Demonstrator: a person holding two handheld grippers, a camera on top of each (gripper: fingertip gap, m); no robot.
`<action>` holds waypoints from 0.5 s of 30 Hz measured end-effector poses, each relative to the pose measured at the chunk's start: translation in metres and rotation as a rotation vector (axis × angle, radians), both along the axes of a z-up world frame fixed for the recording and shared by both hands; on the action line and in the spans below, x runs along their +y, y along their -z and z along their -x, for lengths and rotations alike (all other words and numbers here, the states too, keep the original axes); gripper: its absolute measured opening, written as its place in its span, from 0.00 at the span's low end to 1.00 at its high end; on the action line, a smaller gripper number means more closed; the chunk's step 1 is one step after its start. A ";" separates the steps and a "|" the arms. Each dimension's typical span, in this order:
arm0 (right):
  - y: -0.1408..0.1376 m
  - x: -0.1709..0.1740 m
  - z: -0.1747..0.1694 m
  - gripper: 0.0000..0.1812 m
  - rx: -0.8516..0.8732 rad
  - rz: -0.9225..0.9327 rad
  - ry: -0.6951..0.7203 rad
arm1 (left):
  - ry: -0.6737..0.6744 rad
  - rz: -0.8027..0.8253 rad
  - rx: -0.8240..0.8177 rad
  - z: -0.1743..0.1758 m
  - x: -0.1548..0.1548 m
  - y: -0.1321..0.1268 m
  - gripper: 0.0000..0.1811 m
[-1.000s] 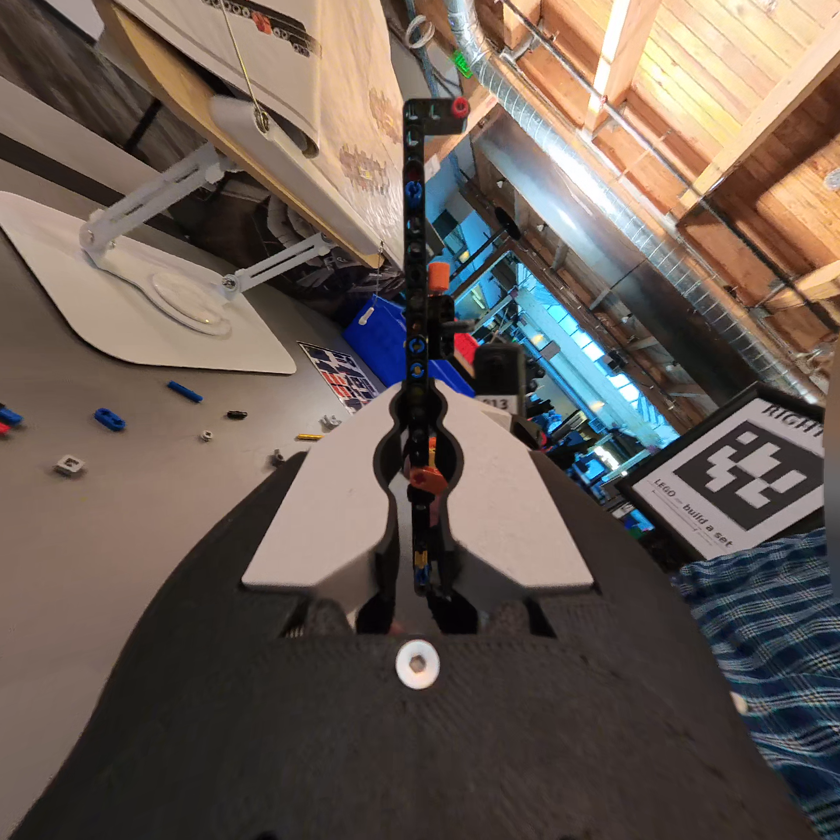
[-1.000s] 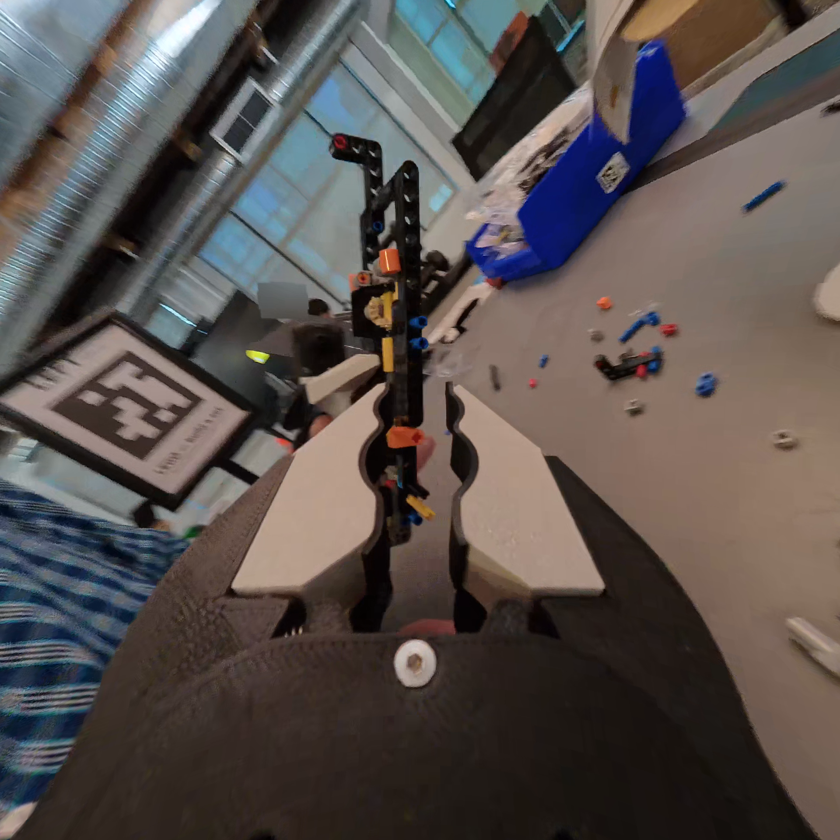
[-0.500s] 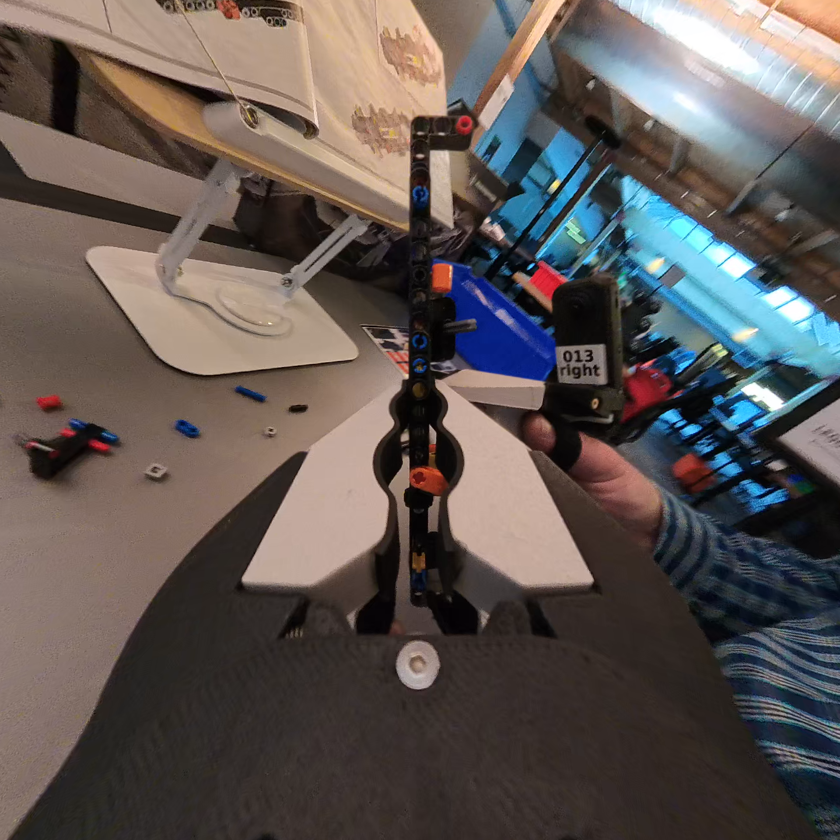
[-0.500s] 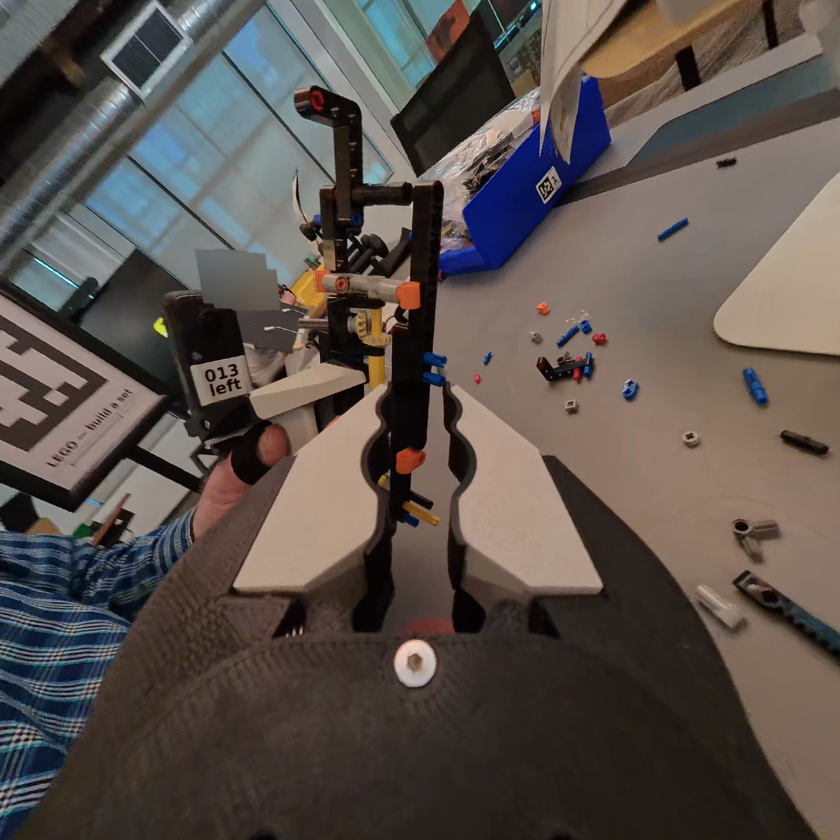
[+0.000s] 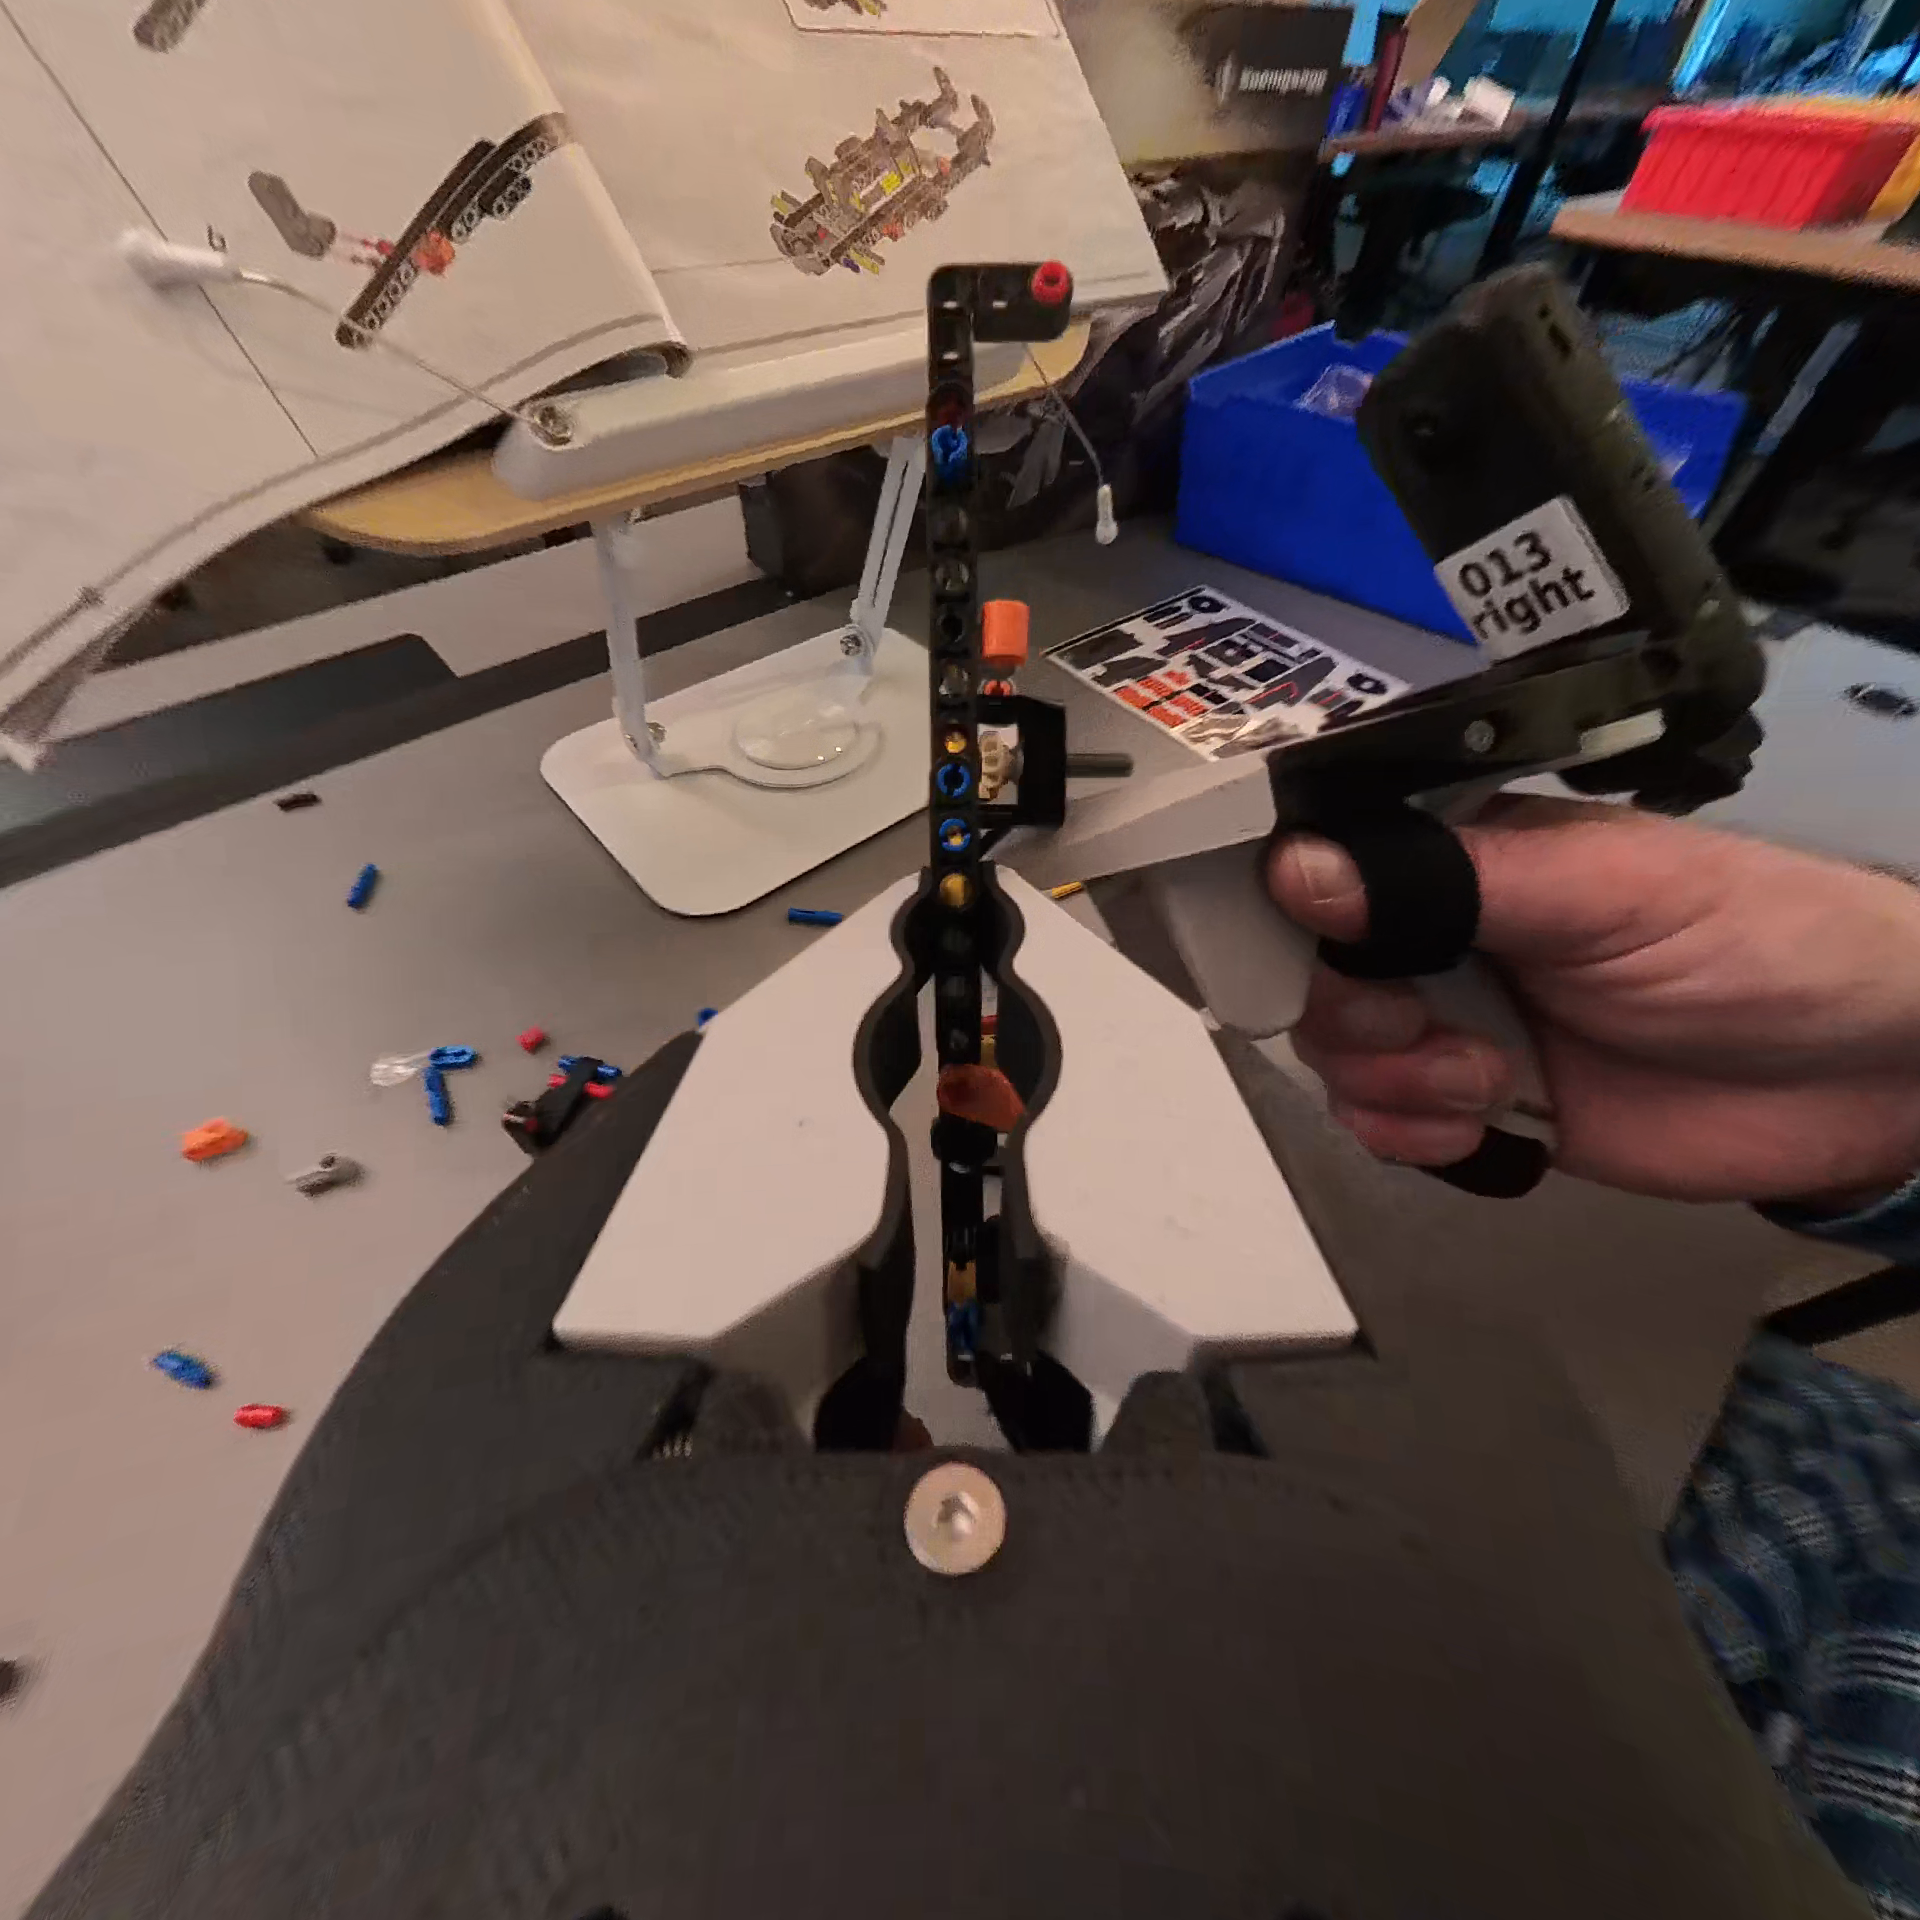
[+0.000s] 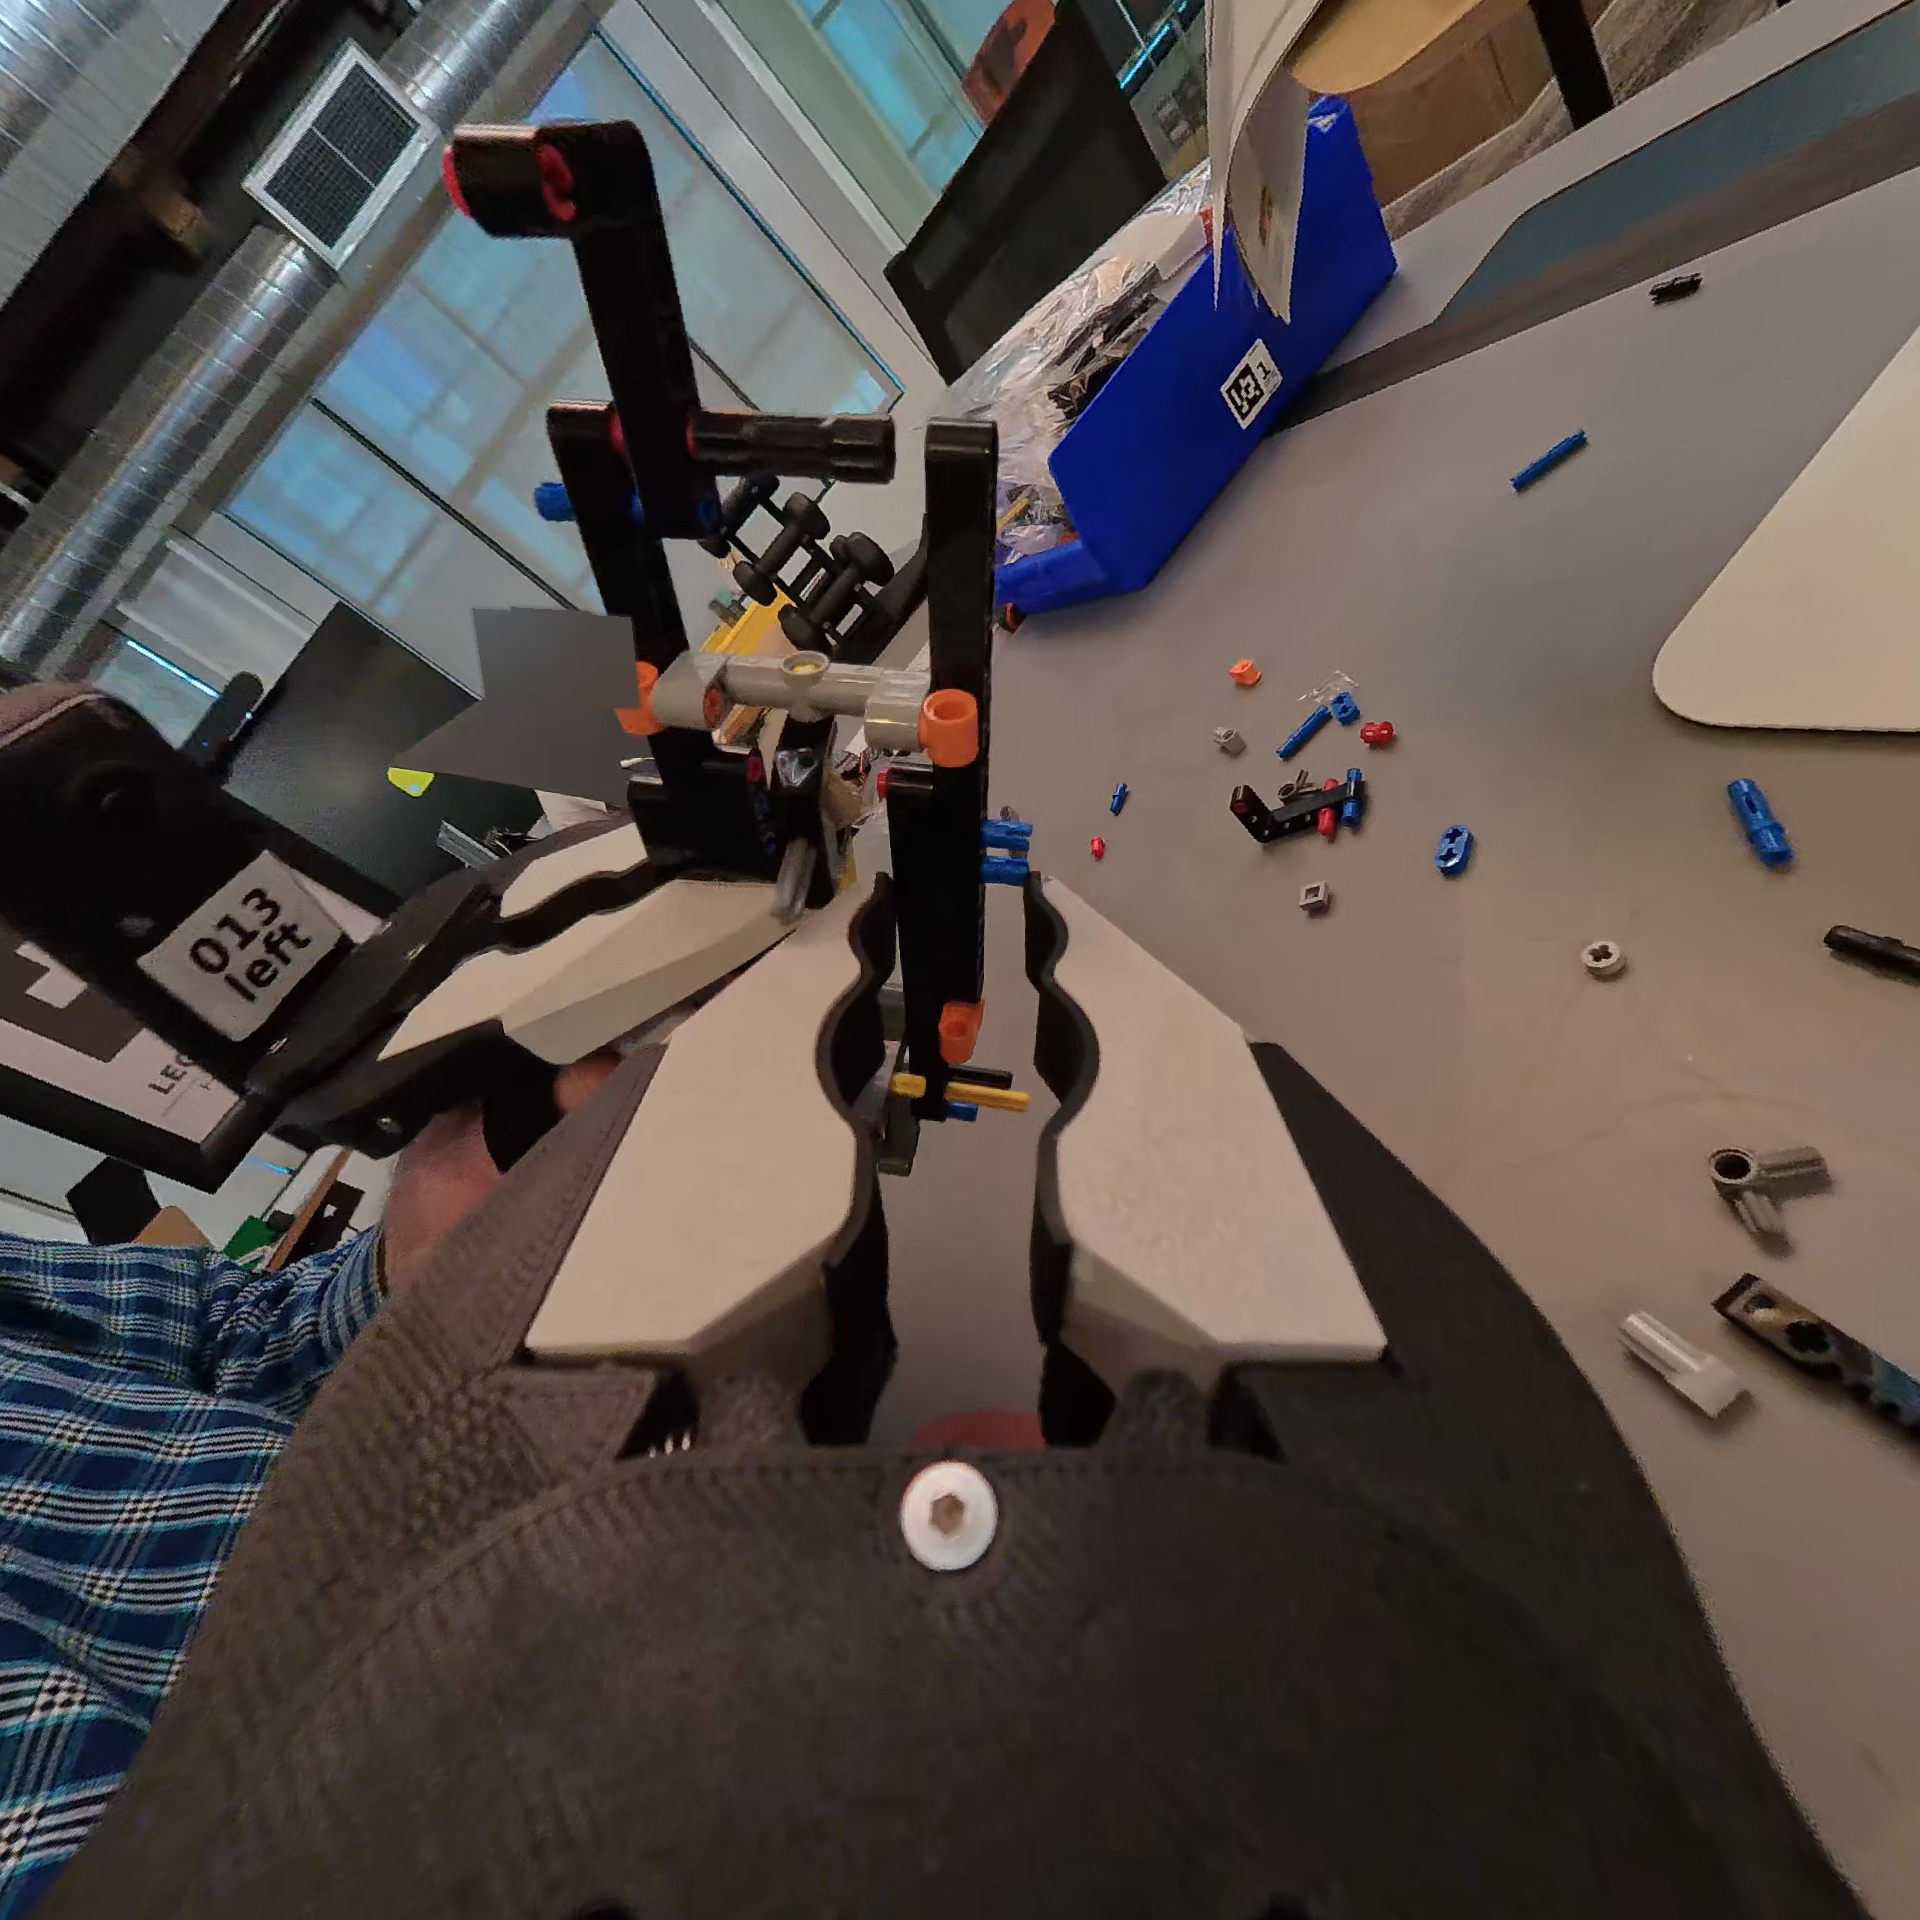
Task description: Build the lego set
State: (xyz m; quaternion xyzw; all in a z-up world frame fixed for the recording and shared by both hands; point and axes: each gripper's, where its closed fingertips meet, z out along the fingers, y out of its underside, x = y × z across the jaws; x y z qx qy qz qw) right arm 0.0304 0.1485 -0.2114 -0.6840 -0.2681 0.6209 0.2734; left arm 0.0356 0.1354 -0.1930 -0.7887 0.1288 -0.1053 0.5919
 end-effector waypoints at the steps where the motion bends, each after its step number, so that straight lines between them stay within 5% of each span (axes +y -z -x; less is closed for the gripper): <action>1: 0.000 0.000 0.000 0.12 -0.002 -0.001 0.001 | -0.007 -0.002 0.035 -0.001 0.000 0.000 0.03; 15: 0.000 -0.001 0.001 0.13 0.008 0.016 -0.004 | -0.026 0.015 0.253 -0.005 -0.001 -0.001 0.03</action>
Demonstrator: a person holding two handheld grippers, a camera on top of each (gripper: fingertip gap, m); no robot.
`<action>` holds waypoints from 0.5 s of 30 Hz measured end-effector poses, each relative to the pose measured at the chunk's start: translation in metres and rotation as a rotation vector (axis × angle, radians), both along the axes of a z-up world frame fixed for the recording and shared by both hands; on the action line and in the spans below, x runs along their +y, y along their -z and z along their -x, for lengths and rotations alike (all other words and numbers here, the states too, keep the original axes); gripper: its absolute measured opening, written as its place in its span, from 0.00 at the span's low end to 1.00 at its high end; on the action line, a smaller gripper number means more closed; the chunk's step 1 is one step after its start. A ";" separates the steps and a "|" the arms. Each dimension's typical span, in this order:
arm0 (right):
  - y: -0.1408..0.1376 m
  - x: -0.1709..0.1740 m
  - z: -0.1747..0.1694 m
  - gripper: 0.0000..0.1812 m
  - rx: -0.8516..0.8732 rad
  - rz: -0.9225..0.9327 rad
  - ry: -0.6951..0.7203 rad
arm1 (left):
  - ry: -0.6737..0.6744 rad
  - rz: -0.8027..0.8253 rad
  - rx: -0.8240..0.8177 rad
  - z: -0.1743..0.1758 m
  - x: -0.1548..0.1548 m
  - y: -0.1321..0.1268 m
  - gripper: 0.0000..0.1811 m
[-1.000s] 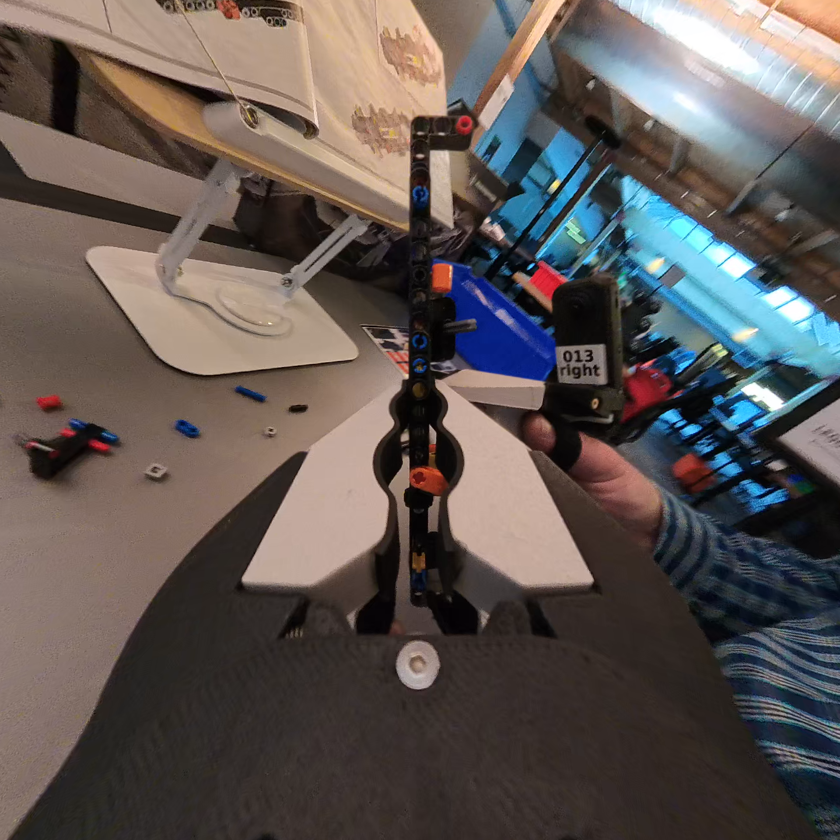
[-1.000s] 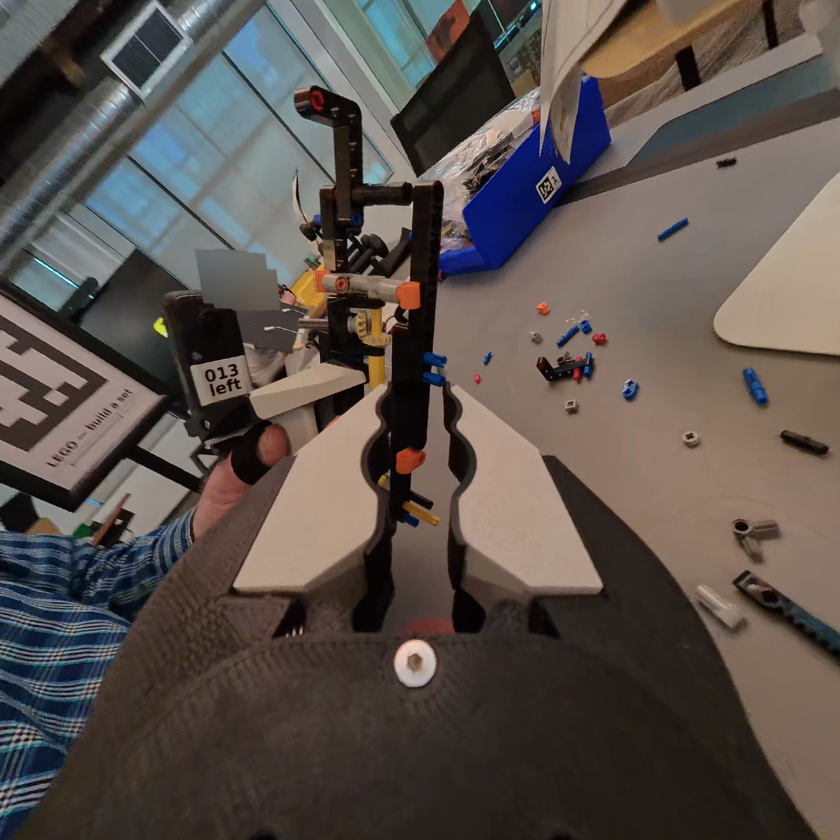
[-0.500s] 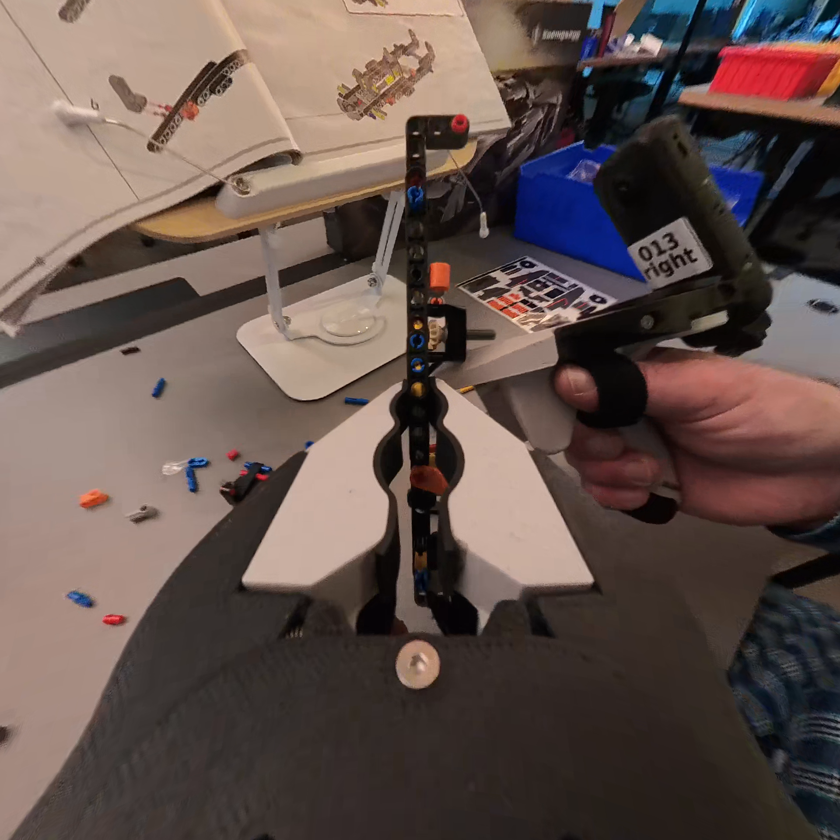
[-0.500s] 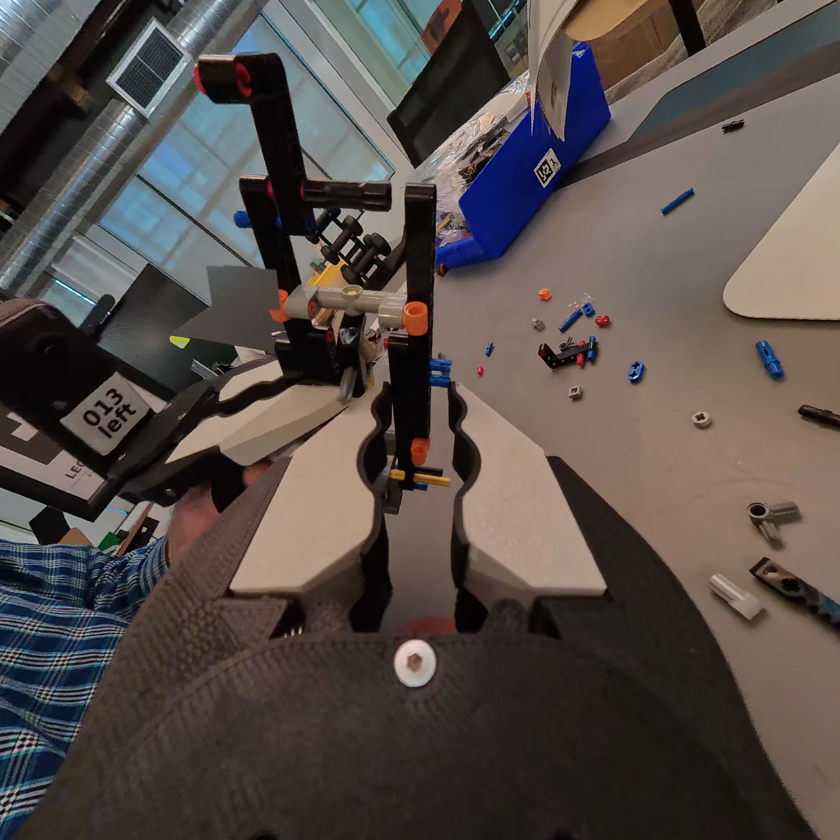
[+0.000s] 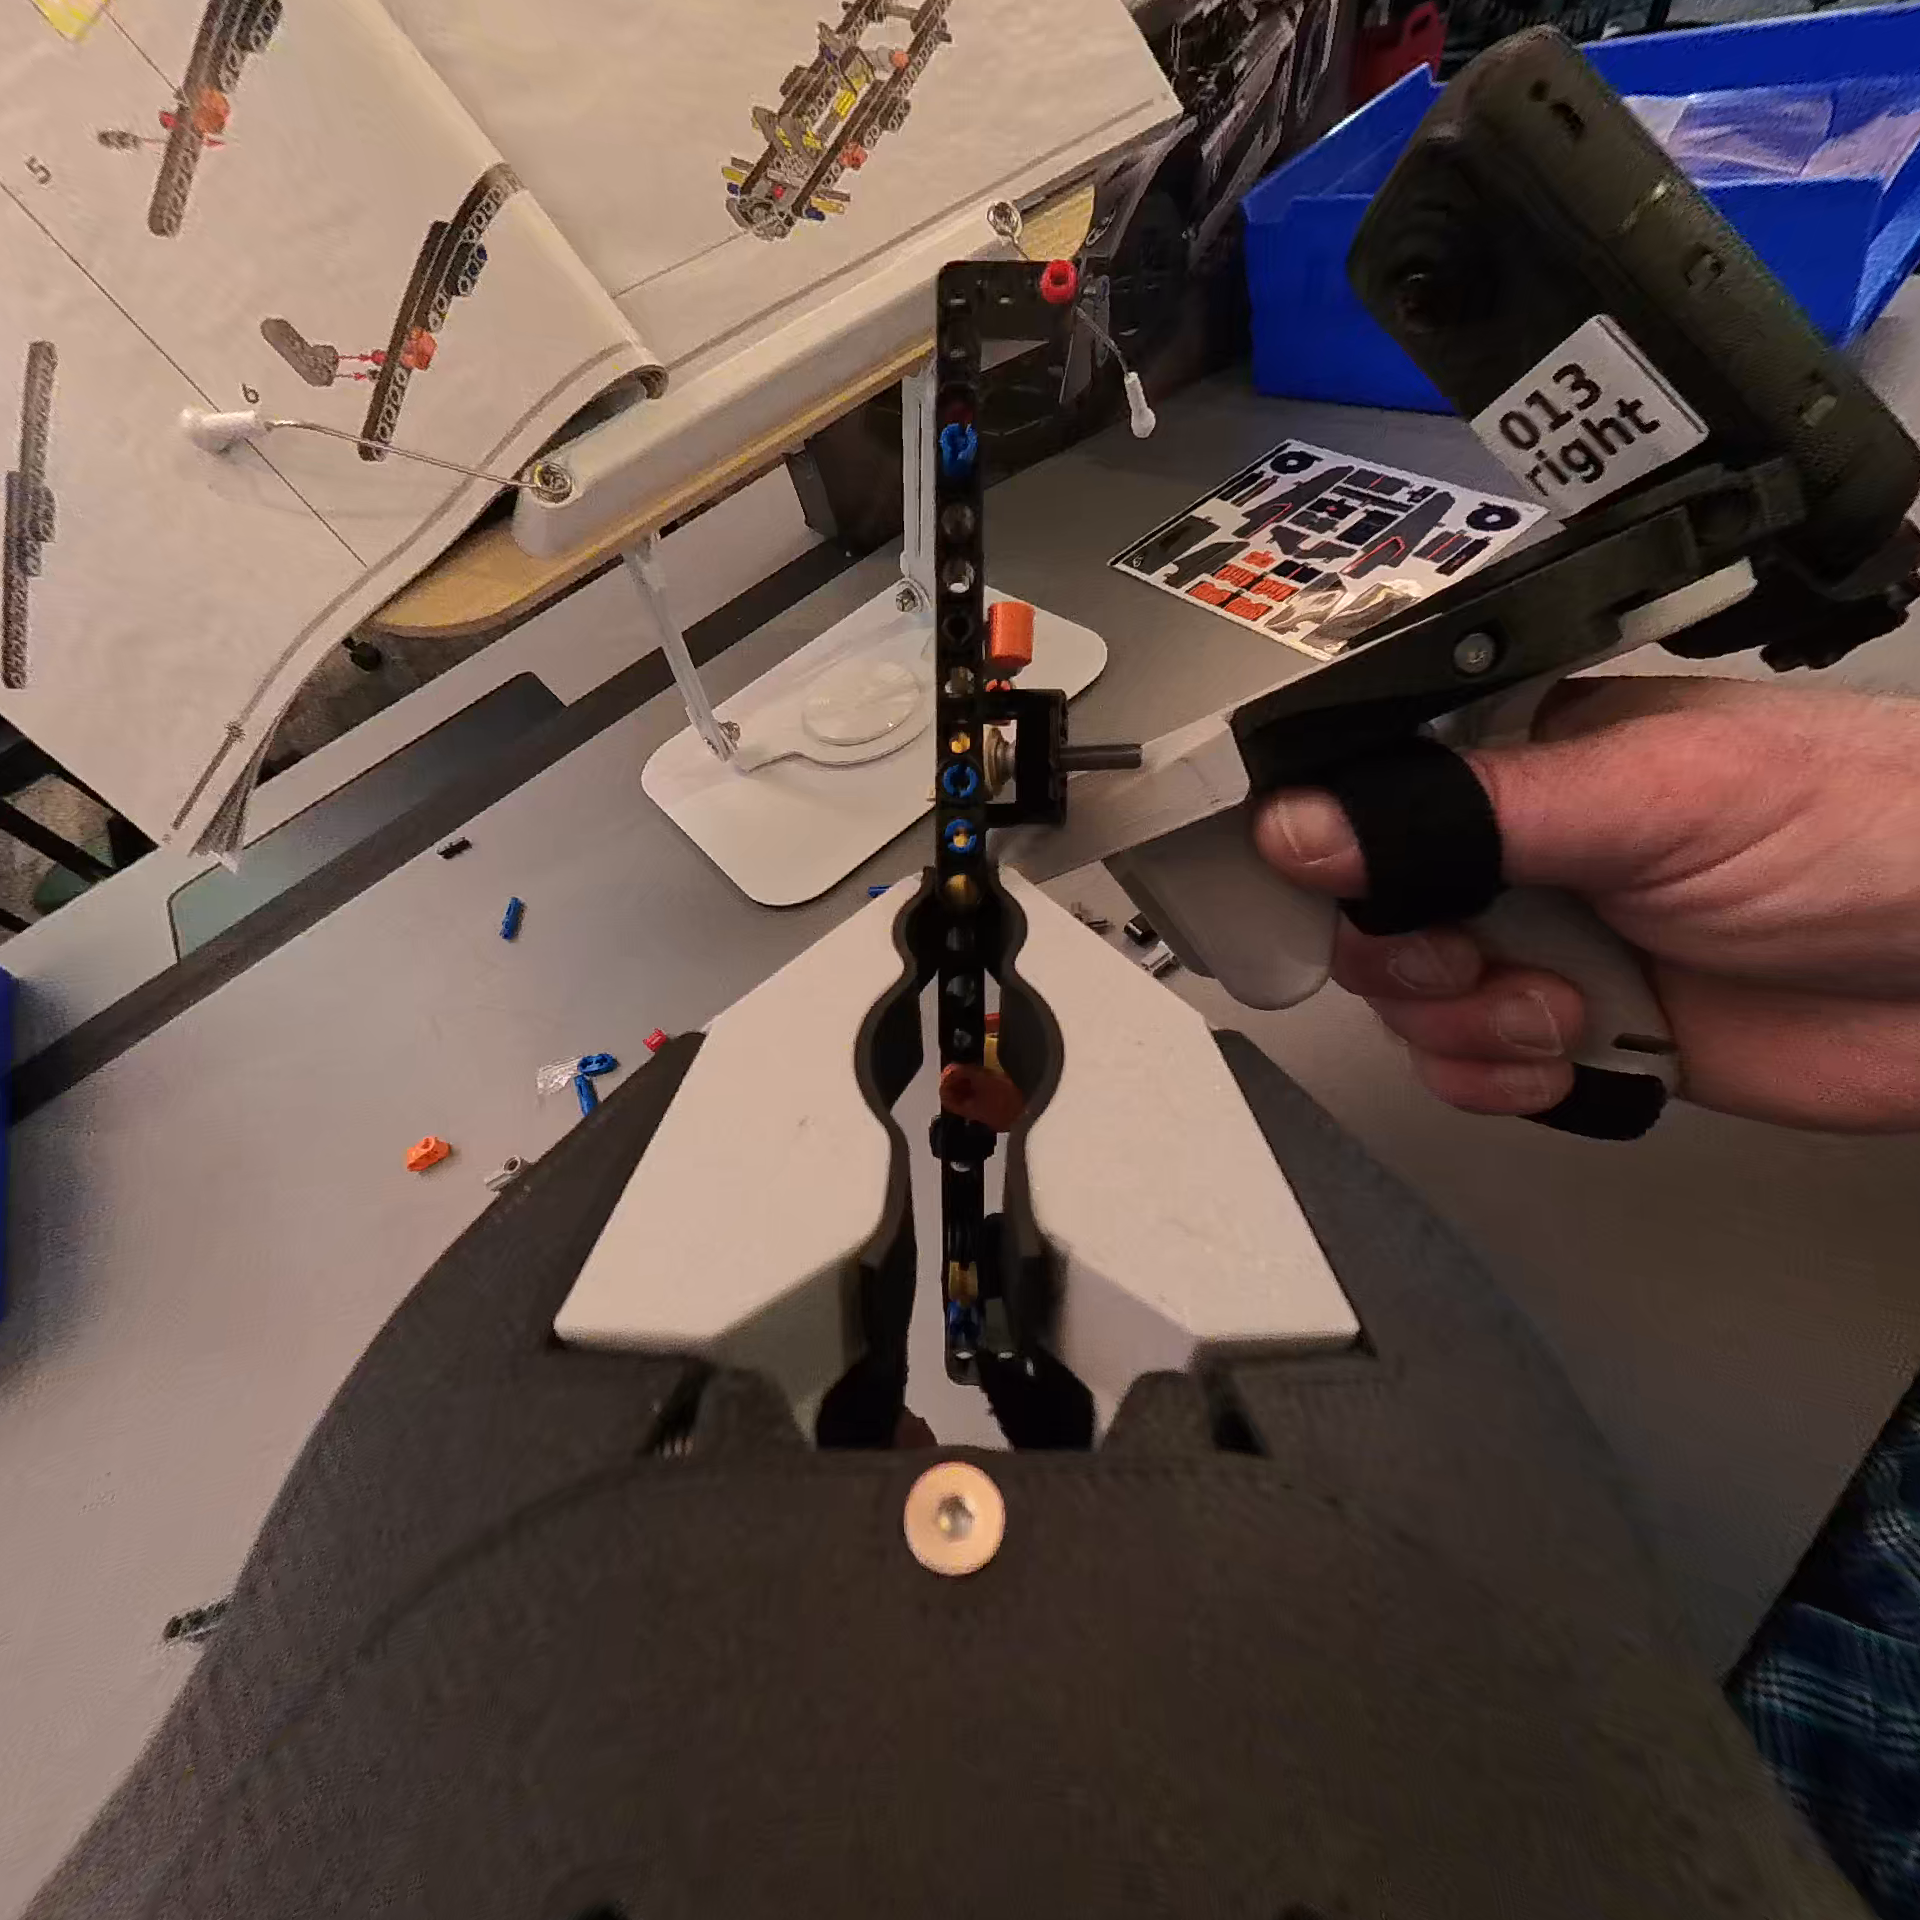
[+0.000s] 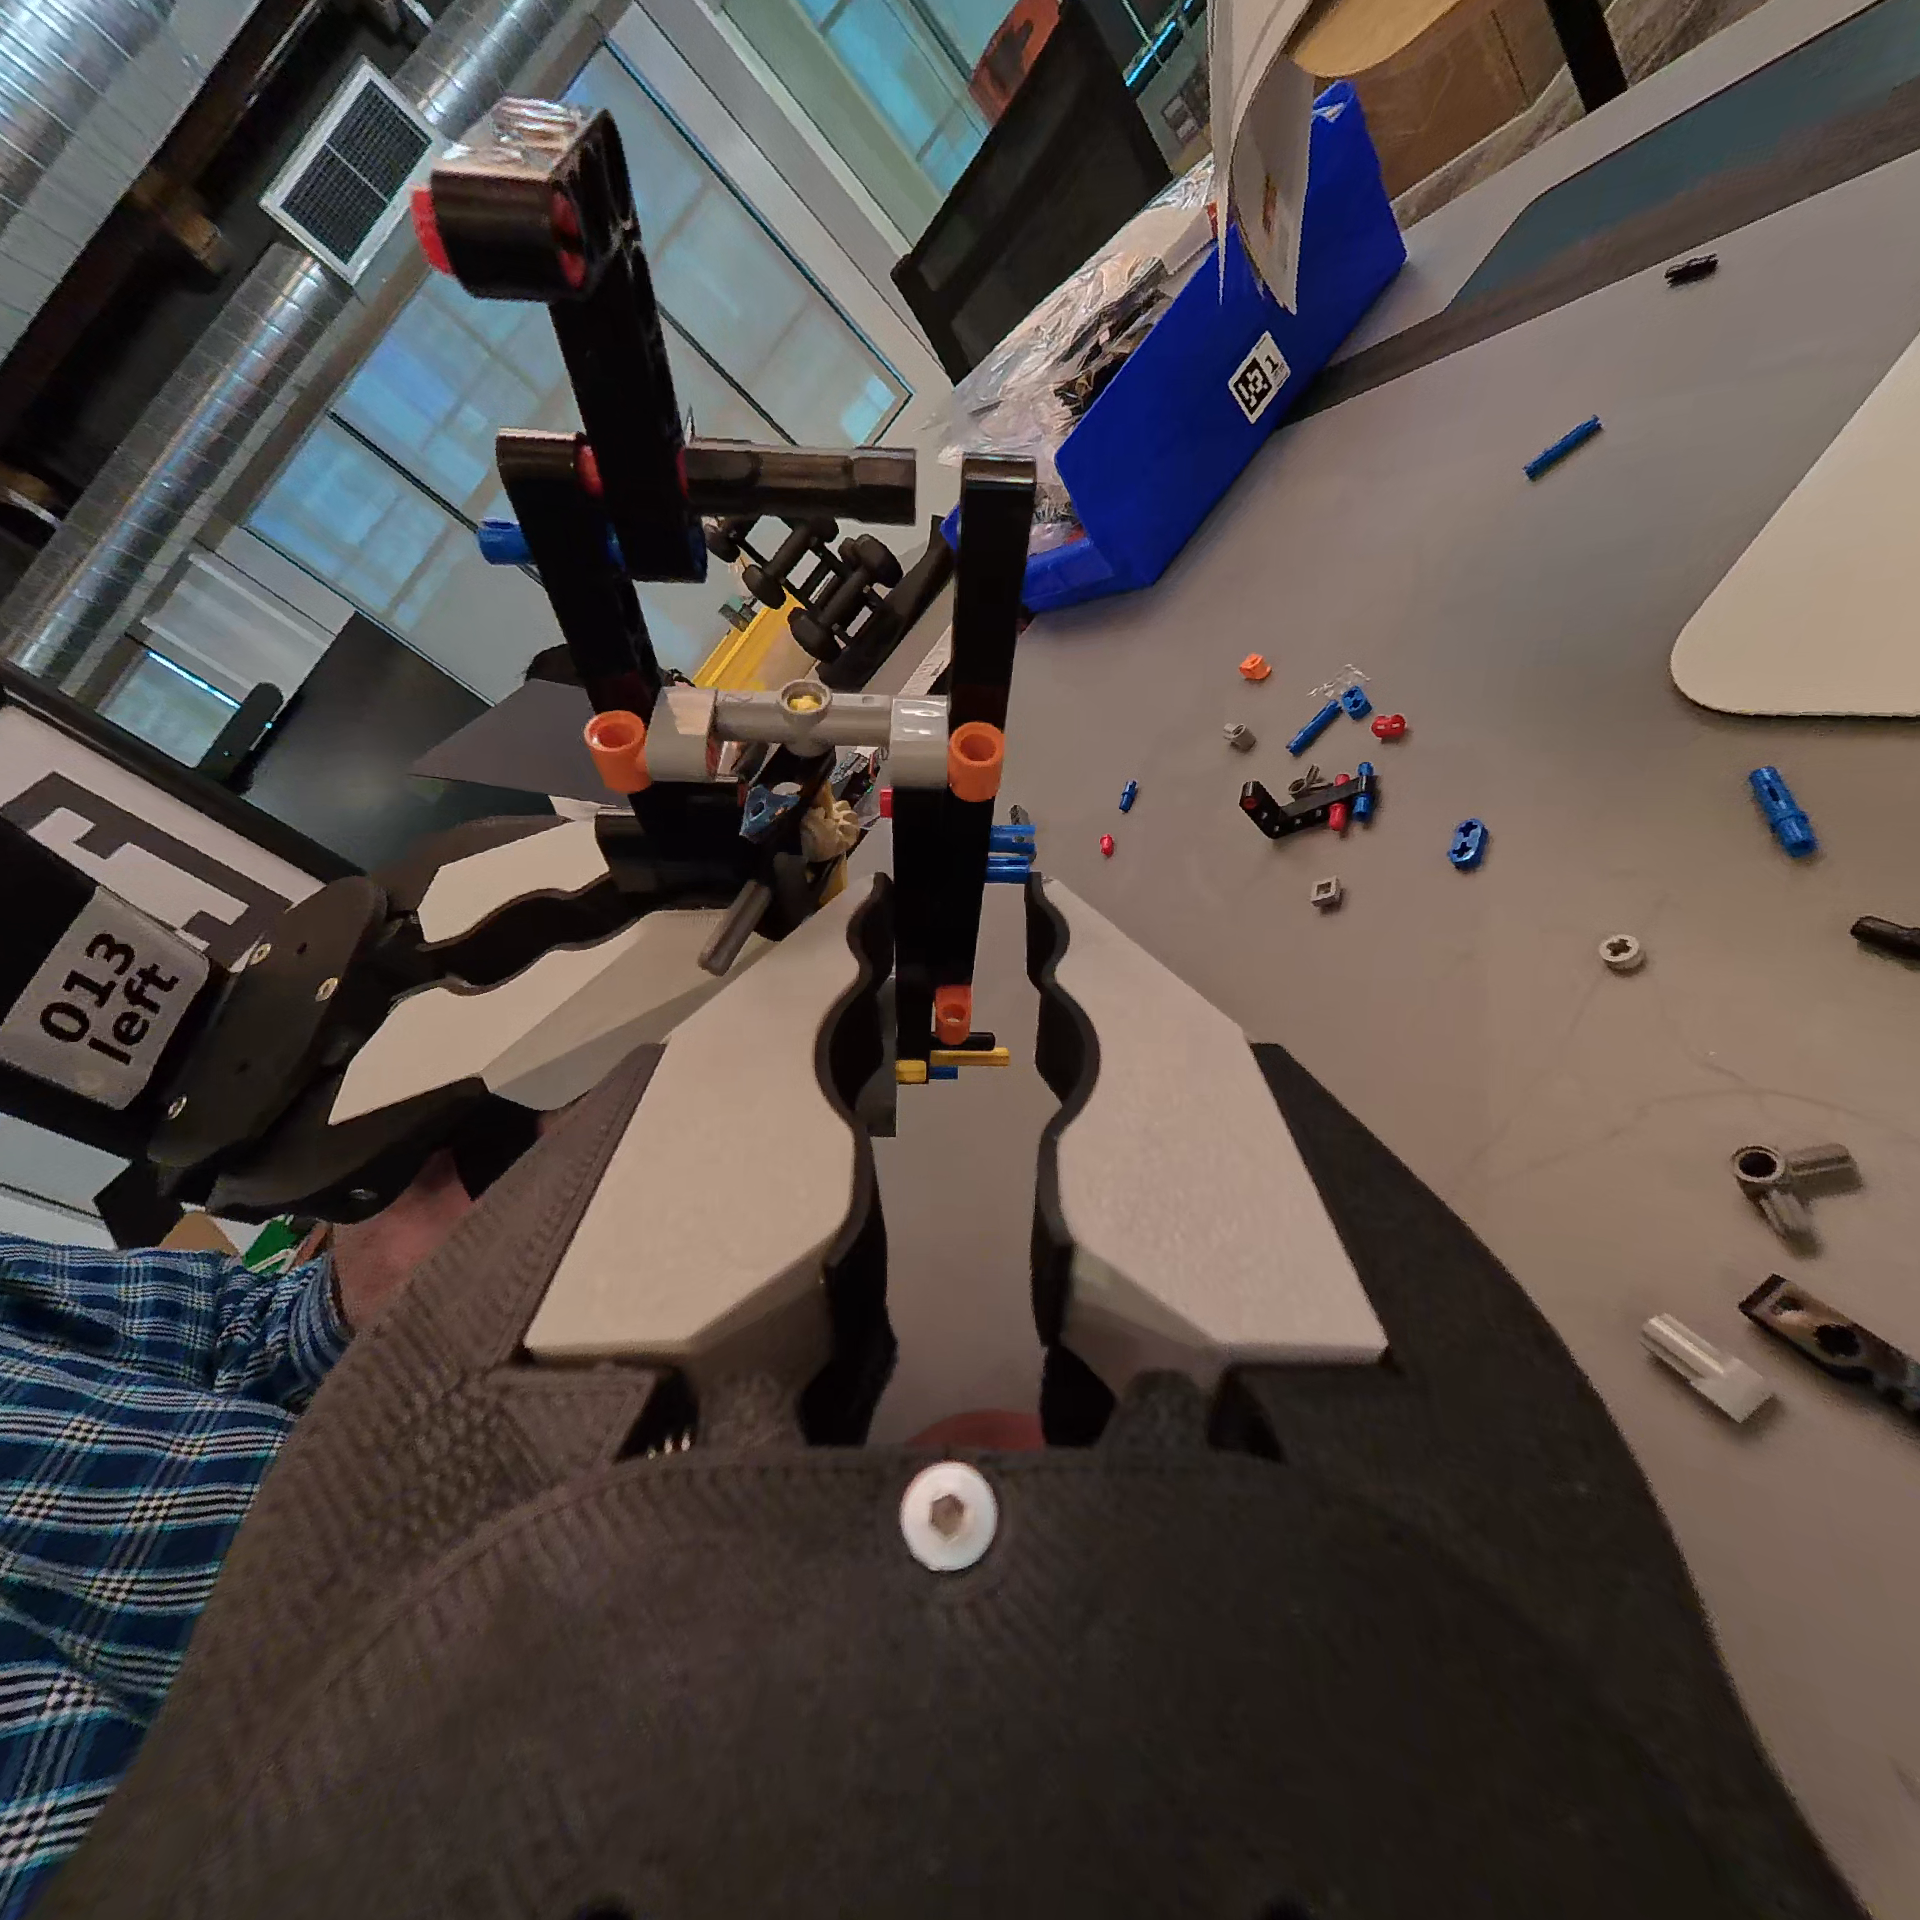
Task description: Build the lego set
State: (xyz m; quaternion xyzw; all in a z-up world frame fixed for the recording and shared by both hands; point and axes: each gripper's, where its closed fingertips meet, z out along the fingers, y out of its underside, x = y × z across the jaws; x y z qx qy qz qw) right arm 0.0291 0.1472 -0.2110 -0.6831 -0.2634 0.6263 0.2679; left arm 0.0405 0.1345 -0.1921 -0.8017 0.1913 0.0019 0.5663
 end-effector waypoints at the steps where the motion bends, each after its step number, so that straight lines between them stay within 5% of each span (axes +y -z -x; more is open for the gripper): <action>1: 0.000 0.000 0.000 0.13 -0.006 -0.011 0.004 | 0.005 0.004 -0.026 0.000 0.000 0.000 0.03; 8: -0.022 0.004 -0.003 0.17 -0.077 -0.243 0.086 | 0.169 0.016 -0.795 0.008 0.000 -0.021 0.03; 15: -0.051 0.002 -0.005 0.15 -0.204 -0.562 0.178 | 0.294 -0.053 -1.124 0.008 -0.005 -0.036 0.03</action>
